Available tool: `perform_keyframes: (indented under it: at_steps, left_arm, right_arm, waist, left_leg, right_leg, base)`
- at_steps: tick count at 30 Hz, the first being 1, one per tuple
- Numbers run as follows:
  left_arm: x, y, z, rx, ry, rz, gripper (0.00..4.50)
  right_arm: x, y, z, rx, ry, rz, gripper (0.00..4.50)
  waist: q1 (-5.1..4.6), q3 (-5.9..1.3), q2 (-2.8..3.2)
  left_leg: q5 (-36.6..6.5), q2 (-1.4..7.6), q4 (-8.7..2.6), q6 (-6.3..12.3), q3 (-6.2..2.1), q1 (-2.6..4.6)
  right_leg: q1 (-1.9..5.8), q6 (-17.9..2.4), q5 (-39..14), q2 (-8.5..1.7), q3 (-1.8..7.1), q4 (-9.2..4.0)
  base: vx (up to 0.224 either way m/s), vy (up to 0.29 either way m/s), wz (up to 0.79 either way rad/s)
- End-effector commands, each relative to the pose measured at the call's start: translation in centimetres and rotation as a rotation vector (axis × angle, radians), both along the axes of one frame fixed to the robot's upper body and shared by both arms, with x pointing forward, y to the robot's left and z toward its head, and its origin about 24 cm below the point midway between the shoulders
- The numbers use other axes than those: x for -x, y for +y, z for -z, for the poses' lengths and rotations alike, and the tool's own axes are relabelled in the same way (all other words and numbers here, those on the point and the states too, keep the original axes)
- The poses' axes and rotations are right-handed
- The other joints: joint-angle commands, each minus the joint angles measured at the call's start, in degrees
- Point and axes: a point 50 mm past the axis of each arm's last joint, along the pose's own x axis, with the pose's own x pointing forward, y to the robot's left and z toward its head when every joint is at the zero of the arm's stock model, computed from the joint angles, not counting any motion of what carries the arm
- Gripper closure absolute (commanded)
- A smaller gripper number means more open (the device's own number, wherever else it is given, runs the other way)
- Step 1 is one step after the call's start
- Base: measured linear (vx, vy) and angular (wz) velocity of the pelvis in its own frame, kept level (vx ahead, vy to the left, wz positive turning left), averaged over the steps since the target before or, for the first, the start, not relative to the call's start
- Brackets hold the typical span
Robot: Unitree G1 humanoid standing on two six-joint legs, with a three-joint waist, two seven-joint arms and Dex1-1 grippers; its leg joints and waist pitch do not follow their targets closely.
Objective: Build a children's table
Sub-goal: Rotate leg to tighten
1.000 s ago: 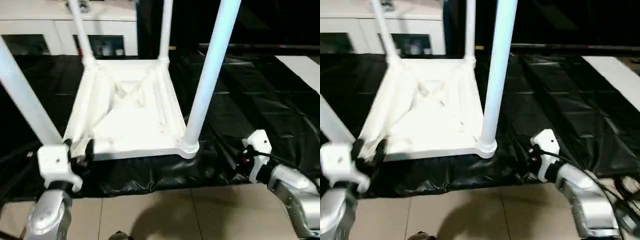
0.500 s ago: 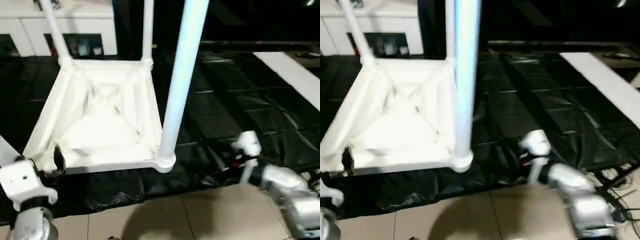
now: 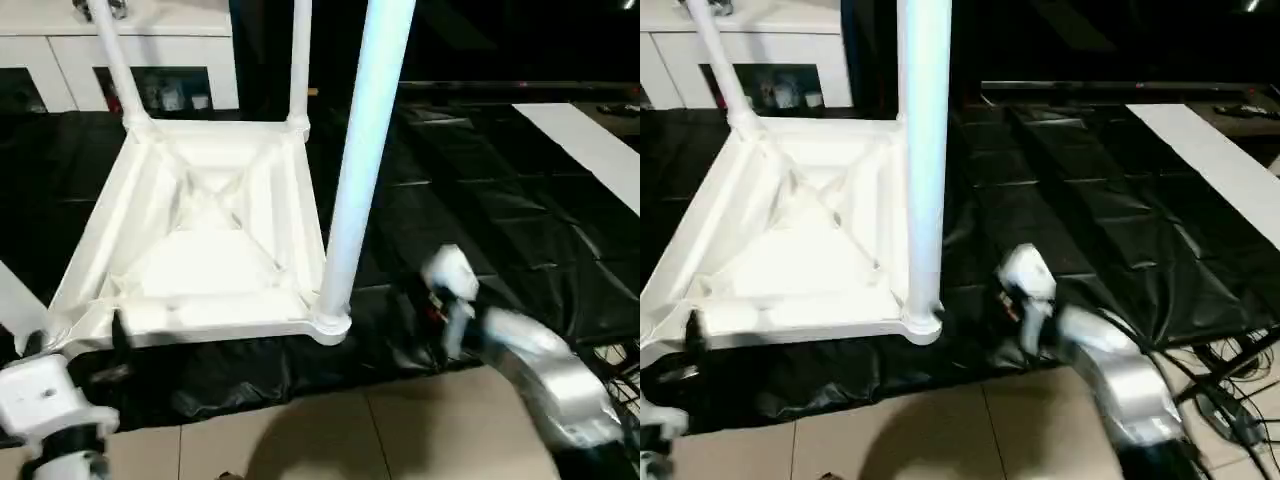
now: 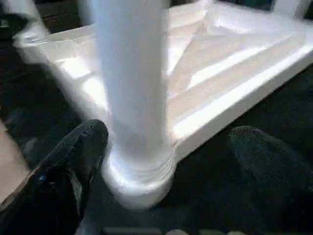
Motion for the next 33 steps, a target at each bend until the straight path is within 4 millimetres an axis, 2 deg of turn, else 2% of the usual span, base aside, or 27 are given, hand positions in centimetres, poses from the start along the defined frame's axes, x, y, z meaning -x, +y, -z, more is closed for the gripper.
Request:
perform_keyframes:
  at_steps: [1,2,3,7,8,9,11,12,13,14,16,17,18,19,20,22,23,24,28,29,30,33]
  left_arm:
    - [0.6,0.6,0.5,0.013,0.010,-0.075,0.07]
    - [0.8,0.9,0.5,-0.004,0.009,-0.093,0.07]
    - [0.9,0.9,0.5,-0.004,0.007,-0.092,0.07]
    - [0.8,1.4,0.6,0.001,0.004,-0.103,0.07]
    - [0.5,1.6,0.8,0.006,0.013,-0.081,0.07]
    - [-0.3,1.8,0.9,-0.004,0.024,-0.020,0.07]
    - [-0.8,2.0,0.9,-0.013,0.016,0.024,0.07]
    - [-0.8,2.0,0.9,-0.013,0.016,0.024,0.07]
    - [-2.0,2.1,1.1,0.013,0.031,0.132,0.07]
    - [-2.5,2.3,1.1,0.012,0.032,0.156,0.07]
    - [-3.6,3.2,0.8,-0.022,0.034,0.177,0.07]
    - [-4.2,3.9,0.7,-0.033,0.043,0.165,0.07]
    - [-4.9,4.9,0.8,-0.032,0.064,0.142,0.07]
    - [-5.7,6.2,0.5,-0.036,0.074,0.096,0.07]
    - [-6.0,6.8,0.4,-0.040,0.079,0.075,0.07]
    - [-6.3,7.2,0.2,-0.037,0.062,0.059,0.07]
    - [-6.7,7.8,-0.1,-0.036,0.053,0.045,0.07]
    - [-6.8,7.9,-0.2,-0.031,0.045,0.036,0.07]
    - [-6.8,8.0,-1.1,-0.030,-0.020,0.005,0.07]
    - [-6.7,7.4,-1.3,-0.041,-0.037,0.016,0.07]
    - [-6.7,7.2,-1.1,-0.037,-0.034,0.021,0.07]
    - [-6.9,7.2,-0.6,-0.023,-0.017,0.017,0.07]
  right_arm:
    - [-0.8,0.2,0.0,0.008,-0.018,0.052,0.00]
    - [-1.2,0.6,0.1,-0.008,-0.011,0.059,0.00]
    - [-1.3,0.9,0.1,-0.017,-0.006,0.049,0.00]
    - [-1.9,1.6,0.3,-0.038,0.002,0.046,0.00]
    - [-2.1,1.6,0.3,-0.036,-0.001,0.049,0.00]
    - [-2.3,1.6,0.2,-0.043,-0.004,0.049,0.00]
    - [-2.4,1.6,0.1,-0.052,-0.007,0.050,0.00]
    - [-2.4,1.6,0.1,-0.052,-0.007,0.050,0.00]
    - [-2.6,1.5,0.1,-0.061,-0.007,0.052,0.00]
    - [-2.7,1.6,0.1,-0.064,-0.008,0.046,0.00]
    - [-2.7,1.8,0.0,-0.077,-0.013,0.022,0.00]
    - [-2.8,2.0,0.1,-0.078,-0.014,0.020,0.00]
    - [-3.0,2.2,0.3,-0.076,-0.011,0.037,0.00]
    - [-3.5,2.3,0.6,-0.071,-0.010,0.070,0.00]
    - [-3.7,2.3,0.7,-0.072,-0.011,0.085,0.00]
    - [-3.9,2.3,0.8,-0.082,-0.010,0.102,0.00]
    - [-4.4,2.1,0.9,-0.080,-0.015,0.150,0.00]
    - [-4.5,2.0,1.0,-0.077,-0.015,0.167,0.00]
    - [-5.4,1.1,1.2,-0.056,-0.022,0.265,0.00]
    - [-5.5,0.8,1.2,-0.068,-0.023,0.269,0.00]
    - [-5.4,0.8,1.1,-0.075,-0.021,0.261,0.00]
    - [-5.3,1.0,1.2,-0.083,-0.025,0.228,0.00]
  waist:
    - [0.03,-1.69,0.40]
    - [0.03,-1.77,0.37]
    - [-0.04,-1.76,-0.22]
    - [0.19,-1.93,0.24]
    - [0.30,-1.97,-0.44]
    - [0.53,-2.06,-0.37]
    - [0.80,-2.15,-0.13]
    - [0.84,-2.17,-0.14]
    - [1.08,-2.23,-0.37]
    - [1.06,-2.24,-0.35]
    - [1.14,-2.37,-0.24]
    - [1.11,-2.34,-0.21]
    - [1.15,-2.50,0.48]
    - [0.97,-2.53,0.16]
    - [0.92,-2.52,0.21]
    - [1.08,-2.59,0.25]
    - [1.23,-2.68,1.34]
    - [1.02,-2.77,0.87]
    - [1.10,-2.79,1.09]
    - [1.17,-2.79,1.01]
    - [1.13,-2.79,0.54]
    - [1.22,-2.76,0.37]
  left_leg:
    - [-21.6,1.71,-4.98,-1.69,-0.73,0.87]
    - [-21.5,1.72,-4.98,-1.70,-0.72,0.91]
    - [-21.4,1.72,-5.01,-1.40,-0.65,0.84]
    - [-19.8,1.85,-5.05,-1.46,-0.72,0.89]
    - [-19.1,1.83,-5.00,-1.27,-0.60,0.79]
    - [-18.9,1.64,-4.90,-1.07,-0.52,1.03]
    - [-18.1,1.66,-5.01,-1.30,-0.64,1.11]
    - [-17.9,1.75,-5.06,-1.48,-0.62,1.07]
    - [-17.2,1.64,-5.01,-1.71,-0.48,1.18]
    - [-17.1,1.53,-4.99,-1.80,-0.45,1.21]
    - [-16.8,1.48,-4.94,-1.81,-0.42,1.51]
    - [-16.4,1.60,-5.06,-1.98,-0.50,1.30]
    - [-16.2,1.47,-4.98,-2.34,-0.52,1.52]
    - [-16.3,1.35,-4.89,-2.27,-0.41,1.50]
    - [-17.0,1.12,-4.86,-2.39,-0.36,1.59]
    - [-16.6,1.46,-5.04,-2.84,-0.58,1.47]
    - [-16.5,1.47,-4.97,-3.24,-0.68,1.60]
    - [-15.5,1.35,-4.82,-2.94,-0.51,1.55]
    - [-15.7,1.36,-4.73,-3.11,-0.32,1.59]
    - [-15.9,1.43,-4.74,-2.98,-0.30,1.51]
    - [-16.0,1.49,-4.75,-2.72,-0.26,1.46]
    - [-16.1,1.50,-4.79,-2.15,-0.30,1.38]
  right_leg:
    - [0.36,-7.1,-15.0,-2.16,2.17,-5.40]
    - [0.41,-6.9,-14.3,-2.09,2.17,-5.41]
    - [0.49,-6.8,-13.9,-1.99,2.15,-5.44]
    - [0.50,-7.2,-11.3,-2.03,2.21,-5.03]
    - [0.60,-7.1,-10.1,-2.05,2.23,-4.90]
    - [0.38,-6.9,-10.2,-1.96,2.23,-4.92]
    - [0.48,-6.7,-9.3,-1.98,2.25,-4.69]
    - [0.54,-6.8,-8.6,-1.98,2.23,-4.60]
    - [0.44,-7.2,-7.7,-1.96,2.28,-4.37]
    - [0.38,-7.3,-7.6,-1.95,2.32,-4.35]
    - [0.28,-7.5,-5.8,-1.74,2.33,-4.15]
    - [0.58,-7.7,-4.4,-1.88,2.29,-3.93]
    - [0.52,-8.1,-3.6,-1.91,2.28,-3.68]
    - [0.47,-8.3,-3.5,-1.84,2.27,-3.77]
    - [0.34,-8.9,-4.5,-1.85,2.32,-3.71]
    - [0.75,-9.6,-4.0,-2.09,2.23,-3.51]
    - [0.62,-9.9,-3.1,-2.14,2.23,-3.25]
    - [0.70,-10.5,-1.1,-1.96,2.24,-3.18]
    - [0.79,-11.8,-0.3,-1.97,2.21,-3.16]
    - [0.92,-11.9,-0.5,-2.06,2.26,-3.12]
    - [0.98,-11.8,-0.6,-2.05,2.26,-3.22]
    - [1.03,-11.4,-1.9,-2.12,2.27,-3.27]
  base:
    - [0.000,0.000,0.00]
    - [0.000,0.000,0.00]
    - [0.000,0.000,0.00]
    - [0.000,0.000,0.00]
    - [0.000,0.000,0.00]
    - [0.000,0.000,0.00]
    - [0.000,0.000,0.00]
    - [0.000,0.000,0.00]
    - [0.000,0.000,0.00]
    - [0.000,0.000,0.00]
    - [0.000,0.000,0.00]
    - [0.000,0.000,0.00]
    - [0.000,0.000,0.00]
    - [0.000,0.000,0.00]
    - [0.000,0.000,0.00]
    - [0.000,0.000,0.00]
    - [0.000,0.000,0.00]
    - [0.000,0.000,0.00]
    - [0.000,0.000,0.00]
    - [0.000,0.000,0.00]
    - [0.000,0.000,0.00]
    - [0.000,0.000,0.00]
